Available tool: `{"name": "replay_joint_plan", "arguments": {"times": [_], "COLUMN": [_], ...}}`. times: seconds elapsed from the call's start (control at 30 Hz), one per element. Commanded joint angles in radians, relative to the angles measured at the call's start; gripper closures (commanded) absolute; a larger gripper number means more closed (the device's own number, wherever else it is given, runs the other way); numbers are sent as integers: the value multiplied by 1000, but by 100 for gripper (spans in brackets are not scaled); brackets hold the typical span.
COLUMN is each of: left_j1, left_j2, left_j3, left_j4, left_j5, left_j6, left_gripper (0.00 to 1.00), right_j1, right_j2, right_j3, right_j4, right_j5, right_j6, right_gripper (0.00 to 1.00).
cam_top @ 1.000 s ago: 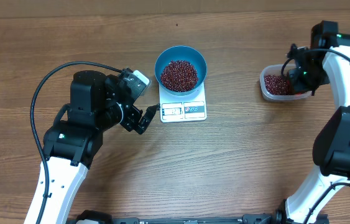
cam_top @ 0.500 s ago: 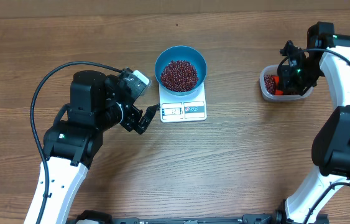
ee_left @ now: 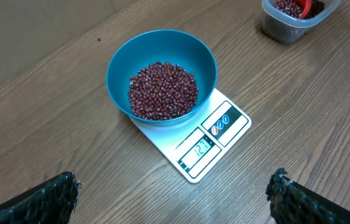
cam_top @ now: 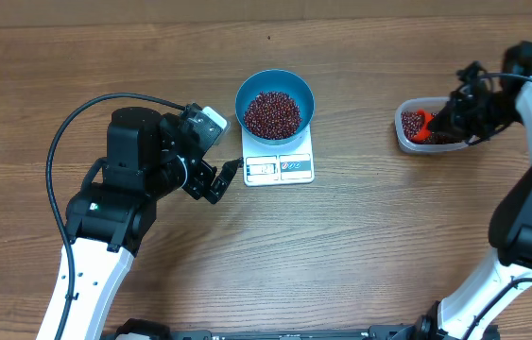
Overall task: Scoop item into bowl and weigh 150g on scale
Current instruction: 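Dip the red scoop into the beans and lift it full, then carry the filled scoop with the right gripper over the blue bowl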
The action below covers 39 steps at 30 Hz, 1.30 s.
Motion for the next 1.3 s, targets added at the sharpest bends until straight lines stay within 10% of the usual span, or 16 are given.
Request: {"name": "replay_joint_plan", "arguments": {"times": [0.0,0.63,1.27], "left_j1": [5,5,5], "left_j2": [3,3,3], "left_j3": [-2,-2,-2], "left_j4": [3,3,3], "left_j5": [14,14,14], "left_j6": [-14,-14,-14], "left_gripper": [1,0,0], "right_j1": [-58,-261,-117], "right_j2": [13,13,13], "right_j3": [-6,-6,-6], "right_j4": [4,-167,-177], "right_j5": [-106,-422,-755], "right_j6": [1,-244,-322], "right_gripper": [96,96,96]}}
